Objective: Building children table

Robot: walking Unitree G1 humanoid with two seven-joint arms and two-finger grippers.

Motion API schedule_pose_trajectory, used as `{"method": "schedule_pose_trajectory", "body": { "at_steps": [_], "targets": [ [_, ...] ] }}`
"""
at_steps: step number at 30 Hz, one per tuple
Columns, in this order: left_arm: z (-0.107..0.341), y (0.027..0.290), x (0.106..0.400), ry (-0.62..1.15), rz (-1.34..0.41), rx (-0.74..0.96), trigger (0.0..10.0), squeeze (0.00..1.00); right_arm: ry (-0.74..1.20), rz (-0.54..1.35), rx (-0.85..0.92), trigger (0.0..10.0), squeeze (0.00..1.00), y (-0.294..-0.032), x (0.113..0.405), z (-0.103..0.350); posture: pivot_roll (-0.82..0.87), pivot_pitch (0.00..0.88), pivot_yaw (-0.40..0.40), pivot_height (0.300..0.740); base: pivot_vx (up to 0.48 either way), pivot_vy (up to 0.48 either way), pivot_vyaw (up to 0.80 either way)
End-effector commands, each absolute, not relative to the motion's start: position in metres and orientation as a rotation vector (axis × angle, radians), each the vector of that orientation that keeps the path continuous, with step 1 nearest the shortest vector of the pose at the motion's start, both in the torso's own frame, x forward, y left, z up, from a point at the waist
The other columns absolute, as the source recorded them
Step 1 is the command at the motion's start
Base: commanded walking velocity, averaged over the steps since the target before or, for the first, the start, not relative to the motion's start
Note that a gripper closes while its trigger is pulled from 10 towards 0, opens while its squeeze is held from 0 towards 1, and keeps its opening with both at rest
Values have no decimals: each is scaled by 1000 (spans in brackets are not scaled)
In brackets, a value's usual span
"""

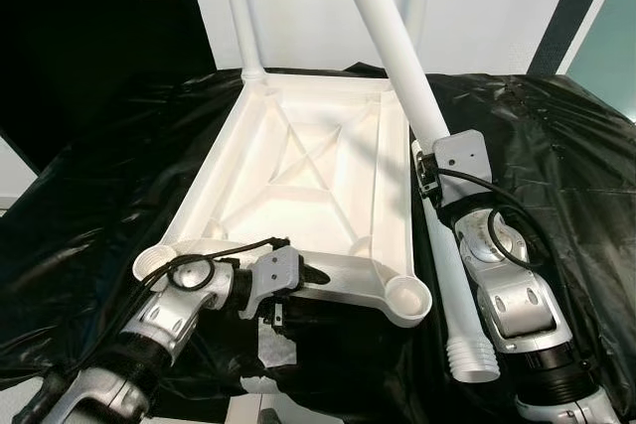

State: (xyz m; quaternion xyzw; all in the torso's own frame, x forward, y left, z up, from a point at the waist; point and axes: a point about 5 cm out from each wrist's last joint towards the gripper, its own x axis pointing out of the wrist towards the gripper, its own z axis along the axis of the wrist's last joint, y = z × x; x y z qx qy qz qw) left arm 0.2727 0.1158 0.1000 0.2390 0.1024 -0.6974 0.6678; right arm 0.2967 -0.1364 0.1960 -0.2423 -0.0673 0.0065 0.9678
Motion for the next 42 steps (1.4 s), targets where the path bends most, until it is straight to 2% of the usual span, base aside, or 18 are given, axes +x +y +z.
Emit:
{"method": "schedule_pose_trajectory", "body": {
  "at_steps": [1,2,4,5,9,10,13,14,18,22,34,42],
  "targets": [
    [80,120,278,297,-1385,591,9255,0,-164,18,-471,10000,0,-135,298,202,-37,0,5,740,0,0,0],
    [76,120,278,315,-1375,597,2902,0,-166,15,-468,10000,0,-135,298,203,-38,0,5,740,0,0,0],
    [74,120,279,327,-1369,601,2902,0,-167,14,-466,10000,0,-135,298,203,-38,0,5,740,0,0,0],
    [73,117,280,325,-1355,590,0,0,-168,12,-464,10000,0,-135,298,203,-39,0,6,740,0,0,0],
    [71,105,286,295,-1288,564,0,0,-172,11,-458,10000,0,-135,297,204,-40,0,9,740,0,0,0],
    [71,96,291,273,-1237,546,5647,0,-173,12,-452,10000,0,-134,297,203,-42,0,11,740,0,0,0],
    [71,91,295,259,-1205,537,5647,0,-173,13,-448,10000,0,-133,296,203,-42,0,11,740,0,0,0],
    [72,85,298,249,-1178,522,10000,0,-173,17,-438,10000,0,-132,296,203,-44,0,14,740,0,0,0],
    [72,69,303,232,-1144,502,10000,0,-172,41,-400,10000,0,-126,291,200,-50,0,21,740,0,0,0],
    [72,65,304,228,-1147,509,10000,0,-168,47,-379,10000,0,-125,288,198,-54,0,26,740,0,0,0],
    [69,63,308,230,-1117,545,10000,0,-151,77,-240,10000,0,-128,274,191,-60,0,32,740,0,0,0],
    [71,59,312,219,-1109,537,10000,0,-121,111,-114,10000,0,-136,249,179,-75,0,41,740,0,0,0]
  ]
}}
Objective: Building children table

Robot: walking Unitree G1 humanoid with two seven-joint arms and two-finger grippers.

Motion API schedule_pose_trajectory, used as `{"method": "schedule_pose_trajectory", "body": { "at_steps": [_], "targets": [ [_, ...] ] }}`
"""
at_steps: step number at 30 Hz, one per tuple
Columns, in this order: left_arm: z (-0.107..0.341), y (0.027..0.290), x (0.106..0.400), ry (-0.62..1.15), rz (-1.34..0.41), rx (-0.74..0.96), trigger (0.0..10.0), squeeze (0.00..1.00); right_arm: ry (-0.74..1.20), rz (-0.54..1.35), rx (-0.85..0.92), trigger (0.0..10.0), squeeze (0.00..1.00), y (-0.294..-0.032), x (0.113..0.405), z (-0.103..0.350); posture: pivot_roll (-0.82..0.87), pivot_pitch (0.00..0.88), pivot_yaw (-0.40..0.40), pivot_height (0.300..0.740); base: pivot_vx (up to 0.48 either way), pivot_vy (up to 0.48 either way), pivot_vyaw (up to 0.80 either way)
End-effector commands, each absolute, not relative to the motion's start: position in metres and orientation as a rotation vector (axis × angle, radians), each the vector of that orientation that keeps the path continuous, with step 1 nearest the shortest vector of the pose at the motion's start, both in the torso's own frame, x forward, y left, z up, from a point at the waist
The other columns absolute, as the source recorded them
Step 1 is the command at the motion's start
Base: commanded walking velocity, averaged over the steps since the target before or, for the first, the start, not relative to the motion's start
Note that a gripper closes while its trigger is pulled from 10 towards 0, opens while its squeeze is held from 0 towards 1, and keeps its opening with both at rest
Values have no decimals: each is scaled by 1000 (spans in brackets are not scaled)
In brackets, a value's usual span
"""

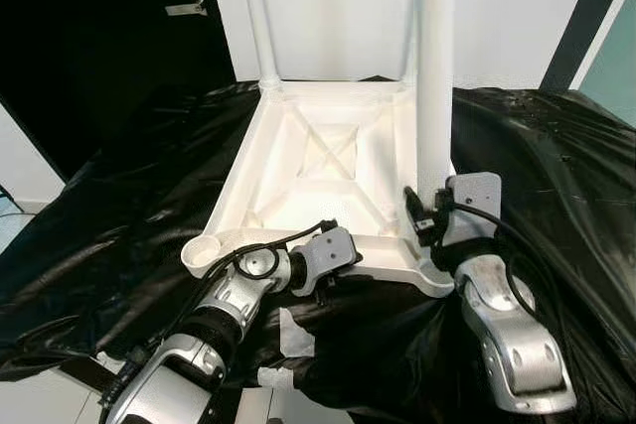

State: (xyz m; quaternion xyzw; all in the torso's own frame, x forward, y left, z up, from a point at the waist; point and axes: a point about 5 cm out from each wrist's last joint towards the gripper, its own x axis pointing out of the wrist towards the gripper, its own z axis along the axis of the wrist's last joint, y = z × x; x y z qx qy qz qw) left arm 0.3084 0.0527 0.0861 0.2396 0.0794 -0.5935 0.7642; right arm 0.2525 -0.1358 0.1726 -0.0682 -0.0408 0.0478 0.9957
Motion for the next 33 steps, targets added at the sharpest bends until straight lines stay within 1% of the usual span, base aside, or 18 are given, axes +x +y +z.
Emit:
{"method": "schedule_pose_trajectory", "body": {
  "at_steps": [1,3,12,16,18,21,22,25,29,30,33],
  "targets": [
    [71,59,312,219,-1109,537,10000,0,-121,111,-114,10000,0,-136,249,179,-75,0,41,740,0,0,0],
    [72,58,314,216,-1107,539,10000,0,-122,118,-104,10000,0,-141,240,176,-79,0,44,740,0,0,0],
    [74,56,316,204,-1111,543,10000,0,-87,89,-107,10000,0,-153,225,158,-89,0,51,740,0,0,0],
    [73,57,316,205,-1114,542,10000,0,-77,93,-133,10000,0,-156,222,151,-92,0,55,740,0,0,0],
    [72,57,316,206,-1116,544,10000,0,-65,95,-189,10000,0,-160,225,143,-88,0,57,740,0,0,0],
    [72,58,316,205,-1116,545,10000,0,-66,105,-205,10000,0,-164,228,138,-87,0,58,740,0,0,0],
    [72,58,316,205,-1116,545,10000,0,-66,105,-205,10000,0,-164,228,138,-87,0,58,740,0,0,0],
    [72,59,317,204,-1112,546,10000,0,-83,186,-214,10000,0,-157,232,128,-81,0,60,740,0,0,0],
    [72,59,317,203,-1112,548,10000,0,-91,225,-212,10000,0,-153,235,126,-71,0,58,740,0,0,0],
    [72,60,317,200,-1109,552,10000,0,-90,278,-193,10000,0,-147,237,124,-63,0,55,740,0,0,0],
    [72,62,317,200,-1104,555,10000,0,-70,295,-175,10000,0,-148,235,120,-53,0,49,740,0,0,0]
  ]
}}
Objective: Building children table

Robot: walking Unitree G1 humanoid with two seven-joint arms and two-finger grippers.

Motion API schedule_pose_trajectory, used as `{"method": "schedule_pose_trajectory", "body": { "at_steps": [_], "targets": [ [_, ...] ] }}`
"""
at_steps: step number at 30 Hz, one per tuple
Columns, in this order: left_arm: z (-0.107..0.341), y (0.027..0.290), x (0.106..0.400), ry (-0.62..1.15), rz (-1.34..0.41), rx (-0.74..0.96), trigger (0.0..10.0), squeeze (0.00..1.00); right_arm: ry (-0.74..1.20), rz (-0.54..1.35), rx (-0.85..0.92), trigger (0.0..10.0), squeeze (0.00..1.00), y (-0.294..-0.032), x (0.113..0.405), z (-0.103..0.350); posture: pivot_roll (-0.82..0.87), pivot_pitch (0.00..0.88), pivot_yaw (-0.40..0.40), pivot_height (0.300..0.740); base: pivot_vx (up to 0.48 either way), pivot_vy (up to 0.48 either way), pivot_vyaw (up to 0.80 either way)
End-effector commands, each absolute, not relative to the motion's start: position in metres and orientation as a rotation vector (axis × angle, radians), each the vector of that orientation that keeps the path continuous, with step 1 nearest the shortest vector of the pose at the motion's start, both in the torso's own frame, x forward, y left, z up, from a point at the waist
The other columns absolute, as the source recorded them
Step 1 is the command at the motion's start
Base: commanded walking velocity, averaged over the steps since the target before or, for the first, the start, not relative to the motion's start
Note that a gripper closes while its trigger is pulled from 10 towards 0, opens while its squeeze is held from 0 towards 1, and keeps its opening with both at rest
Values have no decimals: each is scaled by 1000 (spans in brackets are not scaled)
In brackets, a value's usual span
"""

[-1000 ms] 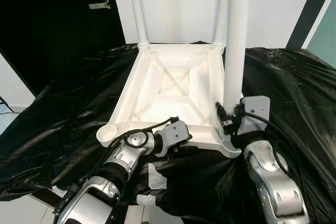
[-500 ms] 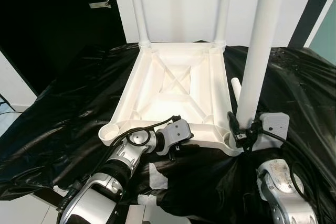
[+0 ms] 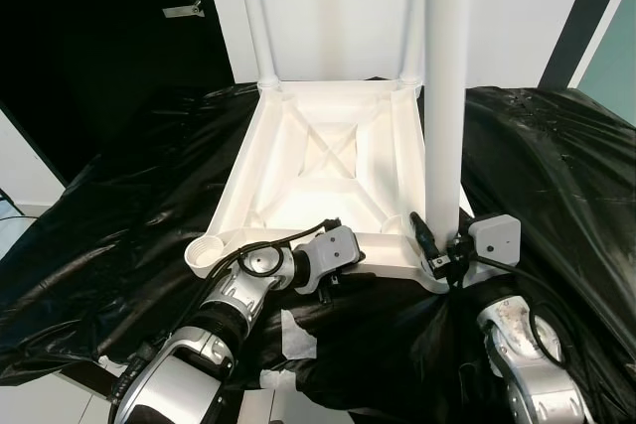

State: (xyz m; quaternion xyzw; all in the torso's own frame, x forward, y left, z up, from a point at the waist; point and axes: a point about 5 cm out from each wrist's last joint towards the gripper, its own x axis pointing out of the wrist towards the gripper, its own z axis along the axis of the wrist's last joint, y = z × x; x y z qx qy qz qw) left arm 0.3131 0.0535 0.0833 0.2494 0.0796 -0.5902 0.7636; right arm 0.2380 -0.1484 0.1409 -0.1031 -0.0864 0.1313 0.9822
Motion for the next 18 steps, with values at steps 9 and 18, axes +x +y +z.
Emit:
{"method": "schedule_pose_trajectory", "body": {
  "at_steps": [9,18],
  "targets": [
    [70,67,317,204,-1092,557,10000,0,-33,213,-132,10000,0,-165,221,110,-56,0,49,740,0,0,0],
    [72,61,318,194,-1112,562,10000,0,5,153,-90,10000,0,-173,205,96,-81,0,63,740,0,0,0]
  ]
}}
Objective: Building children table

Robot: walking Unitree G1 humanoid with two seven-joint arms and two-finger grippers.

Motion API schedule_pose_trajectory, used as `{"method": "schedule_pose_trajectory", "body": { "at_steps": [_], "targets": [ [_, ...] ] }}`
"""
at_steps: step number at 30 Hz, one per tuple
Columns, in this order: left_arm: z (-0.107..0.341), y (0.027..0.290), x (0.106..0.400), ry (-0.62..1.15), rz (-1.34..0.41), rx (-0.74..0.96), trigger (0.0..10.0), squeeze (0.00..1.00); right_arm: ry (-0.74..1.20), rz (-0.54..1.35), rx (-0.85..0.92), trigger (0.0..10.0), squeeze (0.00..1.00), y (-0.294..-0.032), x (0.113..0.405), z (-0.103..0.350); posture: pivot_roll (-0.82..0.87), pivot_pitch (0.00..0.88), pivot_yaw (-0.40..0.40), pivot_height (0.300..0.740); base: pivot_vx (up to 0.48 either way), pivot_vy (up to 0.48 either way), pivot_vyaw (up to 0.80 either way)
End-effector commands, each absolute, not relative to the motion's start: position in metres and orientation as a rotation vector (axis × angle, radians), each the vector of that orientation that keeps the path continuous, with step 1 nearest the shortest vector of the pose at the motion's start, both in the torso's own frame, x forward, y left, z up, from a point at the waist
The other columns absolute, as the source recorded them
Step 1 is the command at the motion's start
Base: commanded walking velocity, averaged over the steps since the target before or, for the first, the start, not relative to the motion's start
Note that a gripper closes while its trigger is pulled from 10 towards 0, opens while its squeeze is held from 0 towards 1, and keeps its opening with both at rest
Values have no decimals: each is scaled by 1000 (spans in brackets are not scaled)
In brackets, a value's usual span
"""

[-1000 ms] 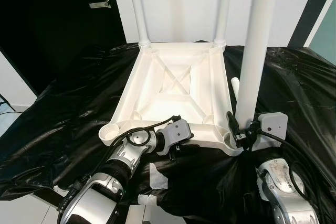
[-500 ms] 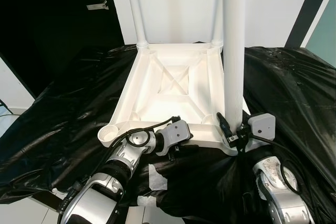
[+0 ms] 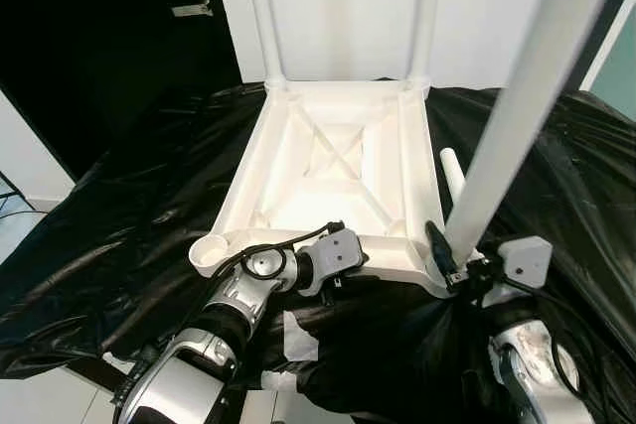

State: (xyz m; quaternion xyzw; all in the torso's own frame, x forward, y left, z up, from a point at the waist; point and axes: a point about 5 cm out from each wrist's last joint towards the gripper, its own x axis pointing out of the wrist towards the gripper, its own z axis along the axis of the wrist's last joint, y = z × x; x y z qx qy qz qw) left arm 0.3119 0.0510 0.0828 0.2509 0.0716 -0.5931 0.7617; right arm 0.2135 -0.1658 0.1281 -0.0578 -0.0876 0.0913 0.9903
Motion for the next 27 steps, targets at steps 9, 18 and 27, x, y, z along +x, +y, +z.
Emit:
{"method": "schedule_pose_trajectory", "body": {
  "at_steps": [9,18,27],
  "targets": [
    [73,59,318,190,-1123,573,10000,0,142,51,103,10000,0,-179,214,96,-92,0,72,740,0,0,0],
    [73,61,319,191,-1115,568,10000,0,350,129,199,10000,0,-170,215,91,-83,0,58,740,0,0,0],
    [71,60,318,194,-1108,560,10000,0,447,307,30,10000,0,-167,207,94,-85,0,49,740,0,0,0]
  ]
}}
